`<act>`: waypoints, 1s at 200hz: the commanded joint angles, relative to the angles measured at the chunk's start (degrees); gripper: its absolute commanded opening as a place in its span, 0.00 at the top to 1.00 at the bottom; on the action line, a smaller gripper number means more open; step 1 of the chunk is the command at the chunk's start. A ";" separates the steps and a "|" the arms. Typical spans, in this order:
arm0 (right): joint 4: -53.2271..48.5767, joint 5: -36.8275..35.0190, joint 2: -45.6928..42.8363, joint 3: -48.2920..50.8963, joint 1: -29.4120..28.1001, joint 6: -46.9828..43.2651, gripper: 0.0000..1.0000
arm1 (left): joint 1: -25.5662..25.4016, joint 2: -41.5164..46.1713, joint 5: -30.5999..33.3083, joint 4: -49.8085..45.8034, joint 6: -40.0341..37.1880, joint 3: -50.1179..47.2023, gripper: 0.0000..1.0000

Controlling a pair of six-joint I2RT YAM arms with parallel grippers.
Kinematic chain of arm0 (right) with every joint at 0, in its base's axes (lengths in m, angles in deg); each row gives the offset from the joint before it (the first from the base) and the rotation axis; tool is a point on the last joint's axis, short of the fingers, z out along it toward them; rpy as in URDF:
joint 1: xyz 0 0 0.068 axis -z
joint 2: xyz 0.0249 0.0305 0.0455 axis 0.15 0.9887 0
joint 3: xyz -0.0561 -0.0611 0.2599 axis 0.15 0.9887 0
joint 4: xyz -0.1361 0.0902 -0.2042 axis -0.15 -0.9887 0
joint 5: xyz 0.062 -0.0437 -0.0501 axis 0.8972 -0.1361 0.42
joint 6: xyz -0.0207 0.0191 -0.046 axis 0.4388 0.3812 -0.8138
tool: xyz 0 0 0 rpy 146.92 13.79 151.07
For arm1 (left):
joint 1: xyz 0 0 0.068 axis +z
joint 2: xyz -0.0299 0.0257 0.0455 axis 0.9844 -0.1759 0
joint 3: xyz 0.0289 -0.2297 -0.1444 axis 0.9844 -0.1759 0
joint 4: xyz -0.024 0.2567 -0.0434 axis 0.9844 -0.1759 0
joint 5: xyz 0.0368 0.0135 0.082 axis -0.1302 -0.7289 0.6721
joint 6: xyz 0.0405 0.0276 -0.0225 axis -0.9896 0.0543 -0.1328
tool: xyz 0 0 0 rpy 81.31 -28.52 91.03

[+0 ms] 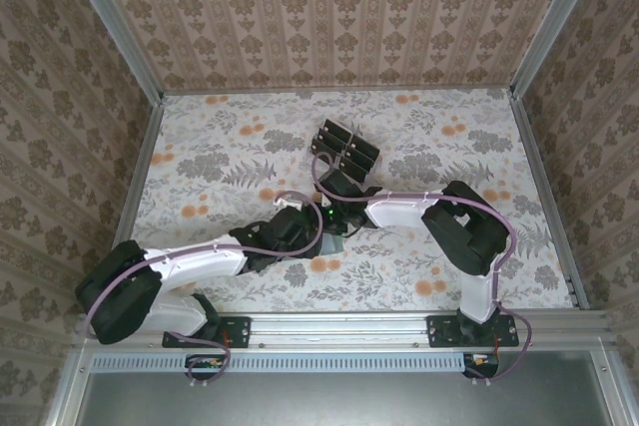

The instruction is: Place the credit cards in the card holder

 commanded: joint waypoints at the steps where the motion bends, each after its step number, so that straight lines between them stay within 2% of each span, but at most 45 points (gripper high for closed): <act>1: -3.62 0.02 -0.30 1.57 -0.03 0.46 0.43 | -0.31 -1.19 2.44 0.76 -0.32 1.05 0.00; 124: -3.78 1.84 -4.20 0.60 1.64 0.34 0.42 | -0.21 -1.29 4.48 -1.62 4.25 -3.62 0.00; 200: -2.86 0.14 -8.25 3.77 2.21 1.02 0.41 | -0.07 -0.87 4.44 -1.20 4.46 -4.16 0.00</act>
